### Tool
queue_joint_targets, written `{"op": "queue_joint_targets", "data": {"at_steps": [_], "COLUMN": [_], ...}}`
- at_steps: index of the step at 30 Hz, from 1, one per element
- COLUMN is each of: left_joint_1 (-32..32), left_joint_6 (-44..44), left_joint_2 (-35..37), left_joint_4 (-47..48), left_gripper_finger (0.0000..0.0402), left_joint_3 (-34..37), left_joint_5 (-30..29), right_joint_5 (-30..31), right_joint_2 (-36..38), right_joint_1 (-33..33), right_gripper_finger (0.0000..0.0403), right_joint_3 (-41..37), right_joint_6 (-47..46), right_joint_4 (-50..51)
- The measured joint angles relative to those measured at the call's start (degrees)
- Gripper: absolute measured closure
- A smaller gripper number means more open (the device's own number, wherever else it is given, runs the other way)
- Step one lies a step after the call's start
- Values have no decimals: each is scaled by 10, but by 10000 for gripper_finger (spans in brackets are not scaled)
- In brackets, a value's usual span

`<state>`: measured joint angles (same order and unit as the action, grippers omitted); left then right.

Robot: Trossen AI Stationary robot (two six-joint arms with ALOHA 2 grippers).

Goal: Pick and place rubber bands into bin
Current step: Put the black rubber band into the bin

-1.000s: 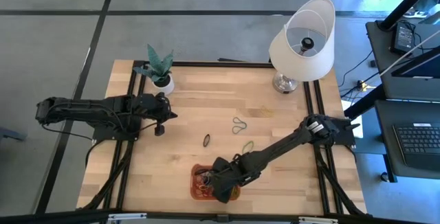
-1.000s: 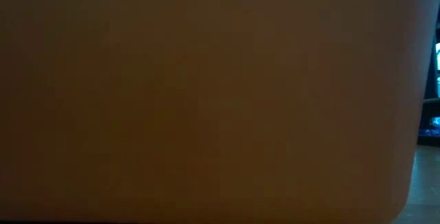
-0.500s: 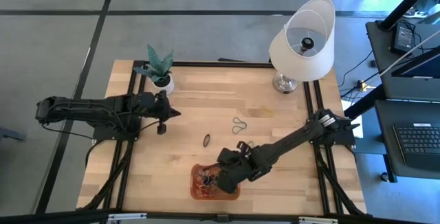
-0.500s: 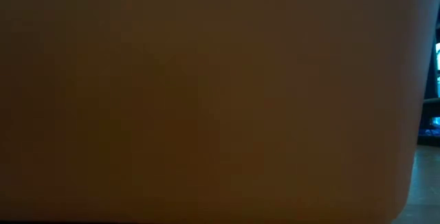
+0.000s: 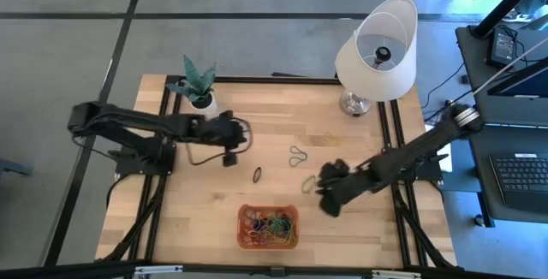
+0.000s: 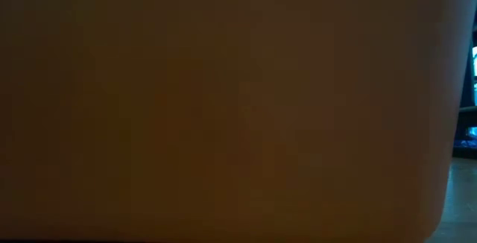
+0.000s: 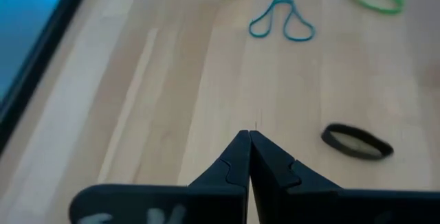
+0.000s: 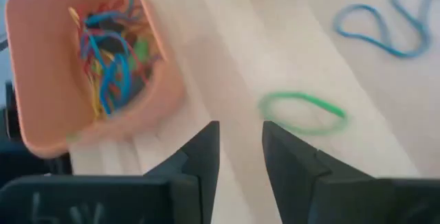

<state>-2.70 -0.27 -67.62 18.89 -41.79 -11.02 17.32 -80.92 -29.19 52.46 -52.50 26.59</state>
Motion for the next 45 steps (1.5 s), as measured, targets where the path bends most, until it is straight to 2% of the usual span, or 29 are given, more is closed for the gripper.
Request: {"op": "queue_joint_targets", "data": {"at_steps": [6, 11, 14, 20, 26, 31, 37, 39, 45], "left_joint_1": [20, 28, 26, 26, 39, 56, 75, 79, 83], "left_joint_6": [-68, -136, -193, -325, -422, -478, -482, -487, -528], "left_joint_2": [-154, -245, -285, -338, -358, -363, -394, -408, -427], "left_joint_4": [86, 124, 133, 132, 144, 148, 145, 147, 148], "left_gripper_finger": [400, 395, 374, 298, 231, 208, 208, 212, 247], "left_joint_3": [-129, -212, -239, -257, -258, -258, -258, -258, -260], "left_joint_5": [-13, -6, 19, 68, 116, 123, 120, 101, 86], "right_joint_5": [0, 1, 0, 0, 0, 1, 1, 1, 0], "right_joint_2": [185, 318, 385, 482, 532, 542, 542, 542, 542], "right_joint_1": [-1, -1, -1, -1, -1, -1, -1, -1, -1], "right_gripper_finger": [289, 289, 289, 289, 289, 289, 289, 289, 289], "right_joint_3": [-141, -223, -265, -318, -341, -351, -352, -352, -352], "right_joint_6": [62, 96, 109, 98, 96, 97, 102, 100, 91], "right_joint_4": [7, 28, 34, 49, 62, 63, 63, 63, 62]}}
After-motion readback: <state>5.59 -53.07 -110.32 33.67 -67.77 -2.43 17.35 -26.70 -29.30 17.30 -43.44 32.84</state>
